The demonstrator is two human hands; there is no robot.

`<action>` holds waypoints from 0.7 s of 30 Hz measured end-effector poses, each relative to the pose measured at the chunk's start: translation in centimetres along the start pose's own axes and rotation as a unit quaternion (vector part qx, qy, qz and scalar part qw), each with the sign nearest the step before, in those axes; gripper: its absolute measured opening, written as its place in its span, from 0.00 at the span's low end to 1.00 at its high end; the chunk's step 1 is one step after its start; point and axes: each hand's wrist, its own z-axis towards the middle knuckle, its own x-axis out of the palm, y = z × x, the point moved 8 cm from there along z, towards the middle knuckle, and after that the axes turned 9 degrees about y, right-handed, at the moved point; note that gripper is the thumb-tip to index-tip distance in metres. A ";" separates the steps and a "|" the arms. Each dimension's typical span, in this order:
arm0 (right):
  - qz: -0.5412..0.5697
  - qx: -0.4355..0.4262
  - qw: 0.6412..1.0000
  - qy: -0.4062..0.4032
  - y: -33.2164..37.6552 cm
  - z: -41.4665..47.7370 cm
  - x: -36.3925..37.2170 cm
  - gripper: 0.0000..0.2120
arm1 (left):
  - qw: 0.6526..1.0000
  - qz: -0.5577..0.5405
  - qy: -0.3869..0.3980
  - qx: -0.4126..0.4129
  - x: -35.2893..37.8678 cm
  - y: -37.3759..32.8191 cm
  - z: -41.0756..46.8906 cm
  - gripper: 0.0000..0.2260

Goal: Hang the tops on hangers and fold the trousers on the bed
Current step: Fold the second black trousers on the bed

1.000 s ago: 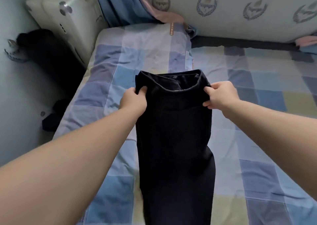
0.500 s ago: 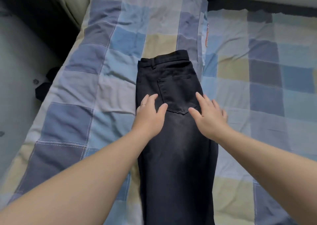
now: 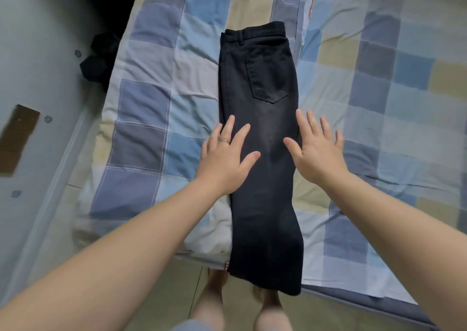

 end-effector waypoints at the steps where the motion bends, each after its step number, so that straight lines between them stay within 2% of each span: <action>1: 0.006 0.003 1.000 0.004 0.0 -1.4 0.4 0.31 | 1.000 -0.001 0.009 -0.001 0.7 0.1 -1.5 0.29; 9: 0.022 -0.004 0.999 0.032 -2.0 -11.8 6.3 0.32 | 0.995 -0.050 0.059 -0.070 9.5 2.1 -12.3 0.30; 21: 0.087 -0.001 0.992 0.092 -11.8 -22.2 18.3 0.31 | 0.964 -0.172 0.070 -0.188 25.4 4.2 -23.2 0.29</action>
